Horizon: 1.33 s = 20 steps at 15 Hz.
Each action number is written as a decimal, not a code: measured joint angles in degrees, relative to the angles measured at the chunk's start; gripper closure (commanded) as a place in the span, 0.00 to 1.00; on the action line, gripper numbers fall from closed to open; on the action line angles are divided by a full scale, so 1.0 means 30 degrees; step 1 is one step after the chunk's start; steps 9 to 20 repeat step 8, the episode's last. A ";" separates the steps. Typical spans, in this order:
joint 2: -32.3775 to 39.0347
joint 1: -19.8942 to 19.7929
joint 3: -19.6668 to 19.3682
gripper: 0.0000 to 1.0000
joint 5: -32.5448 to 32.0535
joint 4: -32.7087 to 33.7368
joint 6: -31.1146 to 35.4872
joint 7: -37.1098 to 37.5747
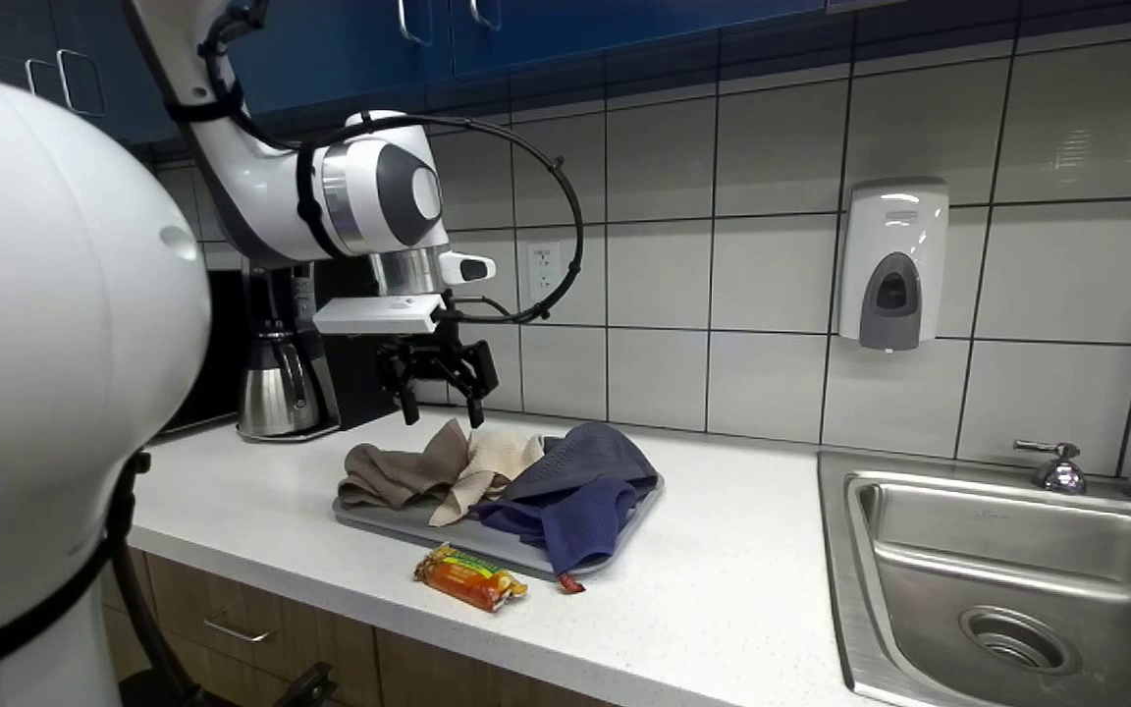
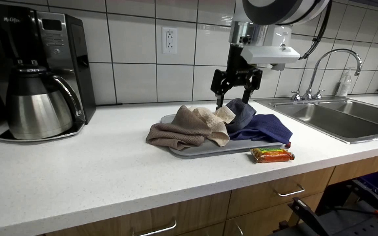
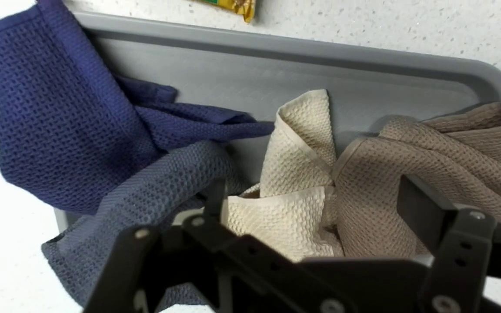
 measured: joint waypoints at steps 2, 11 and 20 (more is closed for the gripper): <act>-0.0064 -0.0174 -0.0053 0.00 0.0553 -0.0103 0.0000 -0.0784; -0.0087 -0.0202 -0.0110 0.00 0.0628 -0.0178 0.0009 -0.1003; -0.0087 -0.0202 -0.0110 0.00 0.0628 -0.0178 0.0009 -0.1003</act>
